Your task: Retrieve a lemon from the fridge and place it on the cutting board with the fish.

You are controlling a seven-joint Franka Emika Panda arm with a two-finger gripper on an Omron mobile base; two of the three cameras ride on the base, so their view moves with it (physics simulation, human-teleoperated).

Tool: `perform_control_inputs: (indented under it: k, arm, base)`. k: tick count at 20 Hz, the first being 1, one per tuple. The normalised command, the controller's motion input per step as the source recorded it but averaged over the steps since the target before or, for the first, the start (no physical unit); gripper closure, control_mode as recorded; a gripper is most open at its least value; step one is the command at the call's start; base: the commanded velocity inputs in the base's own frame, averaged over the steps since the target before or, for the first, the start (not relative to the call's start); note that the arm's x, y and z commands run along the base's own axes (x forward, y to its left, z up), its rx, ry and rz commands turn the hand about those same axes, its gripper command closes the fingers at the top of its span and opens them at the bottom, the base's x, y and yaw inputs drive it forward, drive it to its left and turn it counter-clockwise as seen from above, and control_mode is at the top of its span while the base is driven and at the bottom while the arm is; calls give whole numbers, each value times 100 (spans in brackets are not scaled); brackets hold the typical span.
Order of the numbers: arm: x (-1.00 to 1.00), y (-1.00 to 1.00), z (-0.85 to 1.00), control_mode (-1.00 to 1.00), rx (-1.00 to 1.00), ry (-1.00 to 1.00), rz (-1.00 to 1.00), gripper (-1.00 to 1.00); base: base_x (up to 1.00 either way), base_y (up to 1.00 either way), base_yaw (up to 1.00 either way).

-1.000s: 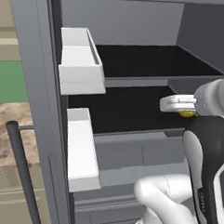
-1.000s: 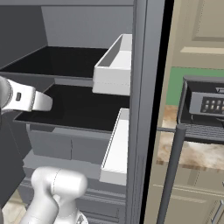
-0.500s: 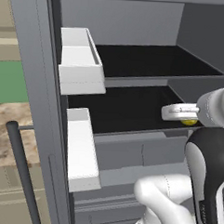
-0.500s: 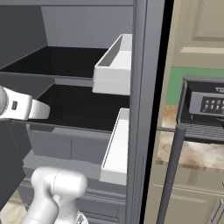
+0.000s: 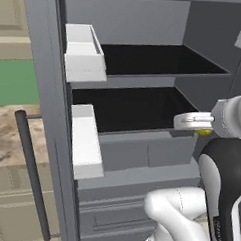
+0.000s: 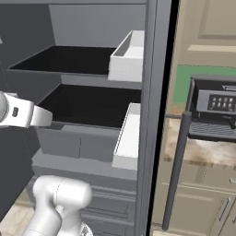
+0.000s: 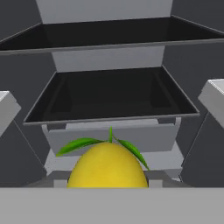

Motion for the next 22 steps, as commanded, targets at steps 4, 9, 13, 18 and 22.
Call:
perform_control_inputs:
  k: [4, 9, 13, 18, 22]
  arm:
    - [0, 0, 0, 100, 0, 0, 0, 100]
    - [0, 0, 0, 100, 0, 0, 0, 100]
    - [0, 0, 0, 100, 0, 0, 0, 100]
    - [0, 0, 0, 100, 0, 0, 0, 100]
    - [0, 0, 0, 100, 0, 0, 0, 100]
  base:
    - [-62, 0, -4]
    - [-72, -8, -5]
    - [-63, -19, -5]
    - [-56, -28, -4]
    - [-9, -63, 0]
